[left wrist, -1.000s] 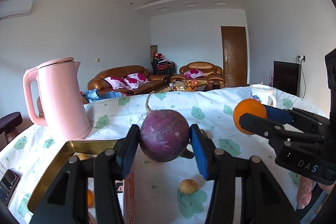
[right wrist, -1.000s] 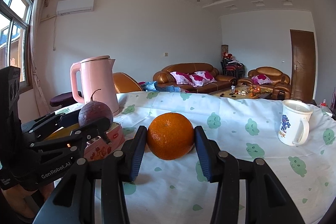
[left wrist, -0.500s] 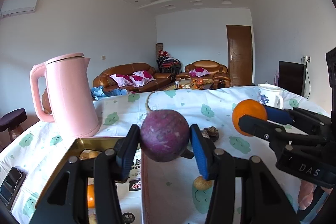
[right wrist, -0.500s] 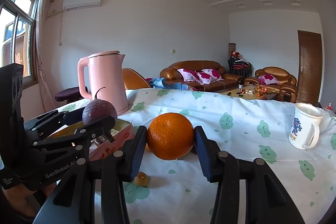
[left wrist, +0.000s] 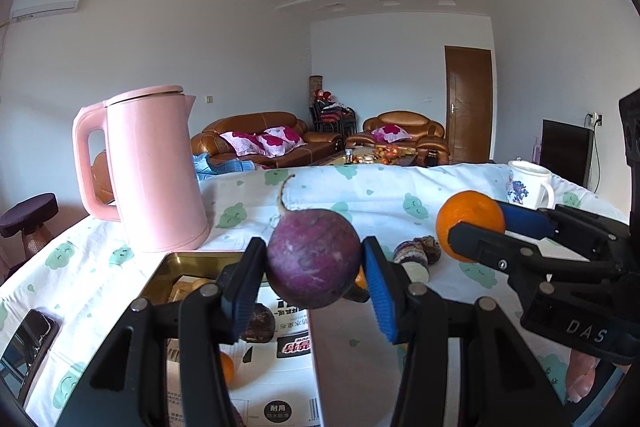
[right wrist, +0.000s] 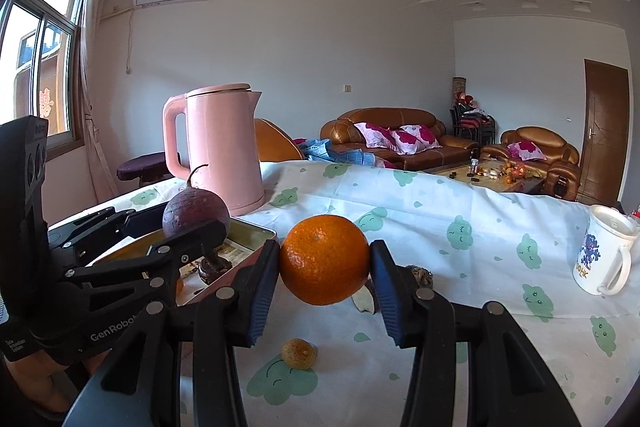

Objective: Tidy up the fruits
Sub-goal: 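Carry the orange and the purple beet over the tin box with both grippers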

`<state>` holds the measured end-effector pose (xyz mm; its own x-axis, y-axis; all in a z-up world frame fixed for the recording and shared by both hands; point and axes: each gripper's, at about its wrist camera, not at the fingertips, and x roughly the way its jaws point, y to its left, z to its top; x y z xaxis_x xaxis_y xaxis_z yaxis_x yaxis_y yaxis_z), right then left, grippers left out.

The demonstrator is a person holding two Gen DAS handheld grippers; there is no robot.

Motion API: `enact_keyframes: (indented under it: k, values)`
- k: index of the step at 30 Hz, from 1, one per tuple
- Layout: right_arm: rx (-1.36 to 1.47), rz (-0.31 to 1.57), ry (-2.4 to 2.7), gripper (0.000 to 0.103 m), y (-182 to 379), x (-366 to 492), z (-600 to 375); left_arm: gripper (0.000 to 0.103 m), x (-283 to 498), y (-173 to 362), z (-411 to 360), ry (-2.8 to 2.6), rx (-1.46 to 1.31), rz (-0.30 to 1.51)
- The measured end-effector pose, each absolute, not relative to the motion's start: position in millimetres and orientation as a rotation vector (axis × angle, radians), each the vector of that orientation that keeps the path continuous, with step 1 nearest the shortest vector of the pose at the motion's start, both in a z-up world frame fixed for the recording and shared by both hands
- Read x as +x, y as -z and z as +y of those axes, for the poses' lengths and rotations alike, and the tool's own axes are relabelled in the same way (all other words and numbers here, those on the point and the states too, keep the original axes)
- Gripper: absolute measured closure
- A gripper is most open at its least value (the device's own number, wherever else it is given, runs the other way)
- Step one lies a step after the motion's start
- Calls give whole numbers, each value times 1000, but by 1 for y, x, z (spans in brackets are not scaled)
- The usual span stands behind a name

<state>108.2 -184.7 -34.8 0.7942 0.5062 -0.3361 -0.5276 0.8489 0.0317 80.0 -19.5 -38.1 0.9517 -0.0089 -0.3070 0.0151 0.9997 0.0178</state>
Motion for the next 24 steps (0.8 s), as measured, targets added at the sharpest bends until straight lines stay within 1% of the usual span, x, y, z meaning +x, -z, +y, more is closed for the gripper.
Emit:
enact_keyframes:
  k: [24]
  values:
    - [-135, 355, -643, 55, 28, 116, -126, 52, 76, 37, 42, -88, -51, 328]
